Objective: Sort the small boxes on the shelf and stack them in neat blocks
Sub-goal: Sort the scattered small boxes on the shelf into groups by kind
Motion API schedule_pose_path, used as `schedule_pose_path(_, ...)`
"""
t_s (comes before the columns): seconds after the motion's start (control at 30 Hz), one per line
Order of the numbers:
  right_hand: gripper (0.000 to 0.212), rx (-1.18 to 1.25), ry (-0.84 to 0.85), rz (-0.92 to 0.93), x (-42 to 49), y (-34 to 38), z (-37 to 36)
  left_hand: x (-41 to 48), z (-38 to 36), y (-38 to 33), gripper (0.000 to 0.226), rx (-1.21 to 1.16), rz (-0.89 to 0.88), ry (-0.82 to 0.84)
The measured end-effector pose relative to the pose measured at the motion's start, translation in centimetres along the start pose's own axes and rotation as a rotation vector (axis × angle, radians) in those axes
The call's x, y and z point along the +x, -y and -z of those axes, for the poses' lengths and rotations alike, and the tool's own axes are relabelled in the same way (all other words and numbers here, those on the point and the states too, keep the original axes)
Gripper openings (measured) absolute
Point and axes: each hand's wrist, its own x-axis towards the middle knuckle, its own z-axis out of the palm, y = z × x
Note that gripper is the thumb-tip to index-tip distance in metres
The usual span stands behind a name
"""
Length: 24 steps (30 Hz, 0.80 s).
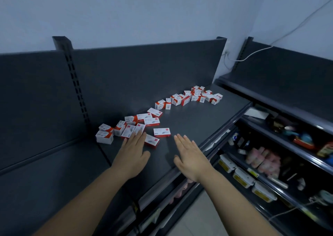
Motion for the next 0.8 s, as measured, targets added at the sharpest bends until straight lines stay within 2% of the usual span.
schedule_pose_path(0.33,0.067,0.027,0.036,0.014,6.7,-2.7,0.0,6.8,-0.5,1.1,0.066,0.163,-0.075,0.078)
schedule_pose_path(0.63,0.066,-0.031,0.083,0.183,12.8,-3.4,-1.0,8.4,-1.9,2.3,0.065,0.219,-0.018,0.148)
schedule_pose_path(0.8,0.066,-0.027,0.118,0.309,14.8,-5.5,-2.2,8.9,-2.9,2.7,0.061,0.237,-0.026,0.05)
